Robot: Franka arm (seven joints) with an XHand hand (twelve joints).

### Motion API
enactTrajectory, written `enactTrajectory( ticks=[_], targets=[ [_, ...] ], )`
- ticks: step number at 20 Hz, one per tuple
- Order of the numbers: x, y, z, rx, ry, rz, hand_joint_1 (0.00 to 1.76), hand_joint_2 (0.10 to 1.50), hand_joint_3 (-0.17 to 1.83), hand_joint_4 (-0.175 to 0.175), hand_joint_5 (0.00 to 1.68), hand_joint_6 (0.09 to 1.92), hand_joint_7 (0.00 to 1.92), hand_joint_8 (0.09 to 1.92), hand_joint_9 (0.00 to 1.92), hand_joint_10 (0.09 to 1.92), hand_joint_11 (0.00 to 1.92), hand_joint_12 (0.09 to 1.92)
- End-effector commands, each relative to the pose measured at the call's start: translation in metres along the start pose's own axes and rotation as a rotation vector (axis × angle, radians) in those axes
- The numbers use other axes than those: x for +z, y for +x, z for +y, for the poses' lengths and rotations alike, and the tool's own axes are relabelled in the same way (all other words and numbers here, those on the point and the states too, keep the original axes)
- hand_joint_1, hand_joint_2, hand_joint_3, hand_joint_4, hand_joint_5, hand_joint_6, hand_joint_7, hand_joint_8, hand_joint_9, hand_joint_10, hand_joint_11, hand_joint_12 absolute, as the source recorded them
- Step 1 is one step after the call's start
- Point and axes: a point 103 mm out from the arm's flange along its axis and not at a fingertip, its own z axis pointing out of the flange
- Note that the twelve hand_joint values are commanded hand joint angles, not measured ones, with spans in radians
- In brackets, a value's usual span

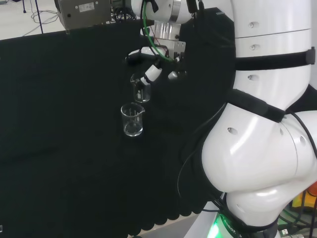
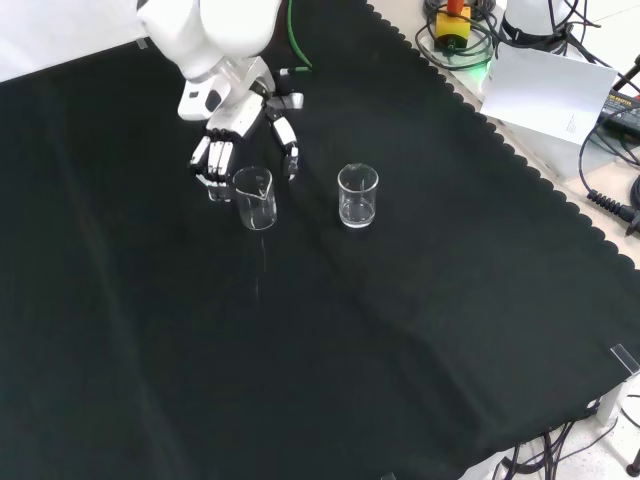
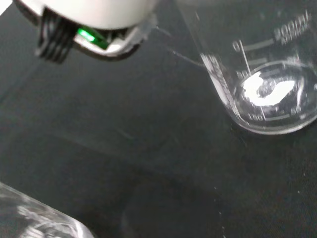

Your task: Place the beaker back on the table.

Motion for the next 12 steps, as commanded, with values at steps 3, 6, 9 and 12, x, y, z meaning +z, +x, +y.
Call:
enactTrajectory(
  ticks=[3,6,9,12],
  targets=[
    [-0.053,0.051,-0.050,0.076,-0.078,-0.036,0.89,0.56,0.52,-0.099,0.29,0.09,0.00,0.62,0.45,0.09,0.00,1.36],
    [-0.066,0.068,-0.074,0.125,-0.101,-0.065,0.87,0.57,0.52,-0.100,0.30,0.09,0.00,0.63,0.46,0.09,0.00,1.36],
    [-0.074,0.082,-0.100,0.174,-0.112,-0.054,0.85,0.59,0.51,-0.101,0.30,0.09,0.00,0.63,0.46,0.09,0.00,1.36],
    [-0.074,0.095,-0.123,0.214,-0.130,-0.082,0.82,0.61,0.51,-0.103,0.30,0.09,0.00,0.63,0.46,0.09,0.00,1.36]
  ],
)
